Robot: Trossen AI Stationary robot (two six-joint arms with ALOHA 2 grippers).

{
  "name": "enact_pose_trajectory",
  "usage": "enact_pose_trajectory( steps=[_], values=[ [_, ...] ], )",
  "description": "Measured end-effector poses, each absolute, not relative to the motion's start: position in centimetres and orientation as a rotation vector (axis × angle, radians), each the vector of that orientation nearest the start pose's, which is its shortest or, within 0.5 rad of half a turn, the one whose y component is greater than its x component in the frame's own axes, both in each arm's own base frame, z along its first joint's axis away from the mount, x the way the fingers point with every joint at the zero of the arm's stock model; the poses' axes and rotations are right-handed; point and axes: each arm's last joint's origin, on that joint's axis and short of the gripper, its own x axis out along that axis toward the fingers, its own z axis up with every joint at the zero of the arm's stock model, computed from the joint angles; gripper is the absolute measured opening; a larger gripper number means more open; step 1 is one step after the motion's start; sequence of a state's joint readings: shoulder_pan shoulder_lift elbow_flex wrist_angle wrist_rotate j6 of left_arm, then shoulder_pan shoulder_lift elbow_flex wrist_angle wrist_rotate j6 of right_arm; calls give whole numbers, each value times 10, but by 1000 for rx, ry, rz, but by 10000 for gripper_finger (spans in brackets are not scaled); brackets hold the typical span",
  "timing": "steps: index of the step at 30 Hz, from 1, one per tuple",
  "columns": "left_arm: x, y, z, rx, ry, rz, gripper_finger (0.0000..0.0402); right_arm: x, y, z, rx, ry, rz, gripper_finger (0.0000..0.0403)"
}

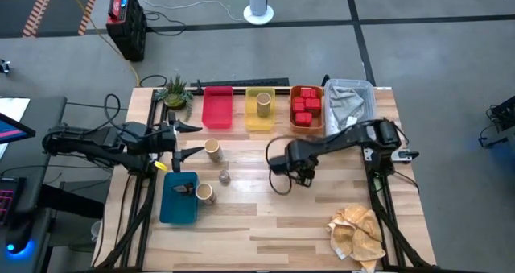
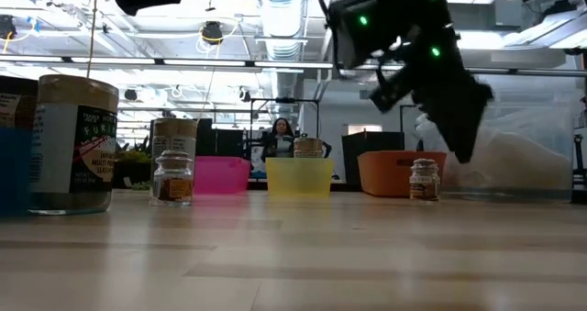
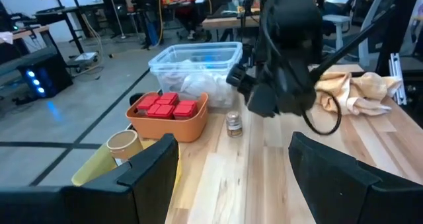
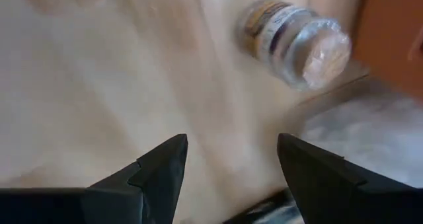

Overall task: Sort spices by type
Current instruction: Move the brown seasoning bottle to the center of the table, then put the gold seasoning bottle into the yellow bin

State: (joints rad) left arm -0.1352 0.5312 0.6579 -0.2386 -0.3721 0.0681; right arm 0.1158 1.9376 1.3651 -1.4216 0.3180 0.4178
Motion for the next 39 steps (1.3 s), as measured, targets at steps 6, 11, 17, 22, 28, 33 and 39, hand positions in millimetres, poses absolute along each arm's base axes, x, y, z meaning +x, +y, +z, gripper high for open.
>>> enact_pose_trajectory(
  steps=[6,11,17,22,28,33,39],
  values=[
    [122,-6,317,95,120,232,277,300,39,137,-400,1999,-559,276],
    [122,-6,318,98,108,233,277,304,33,113,-528,1972,-690,276],
    [122,-6,318,98,105,233,277,326,20,108,-532,1787,-823,276],
    [122,-6,318,99,106,233,277,356,18,119,-526,1529,-782,276],
    [122,-6,317,102,119,232,277,375,20,156,-550,1281,-744,276],
    [122,-6,313,98,153,232,277,358,19,202,-452,1212,-782,276],
    [140,-8,304,47,230,237,277,338,10,252,-70,959,-790,276]
  ],
)
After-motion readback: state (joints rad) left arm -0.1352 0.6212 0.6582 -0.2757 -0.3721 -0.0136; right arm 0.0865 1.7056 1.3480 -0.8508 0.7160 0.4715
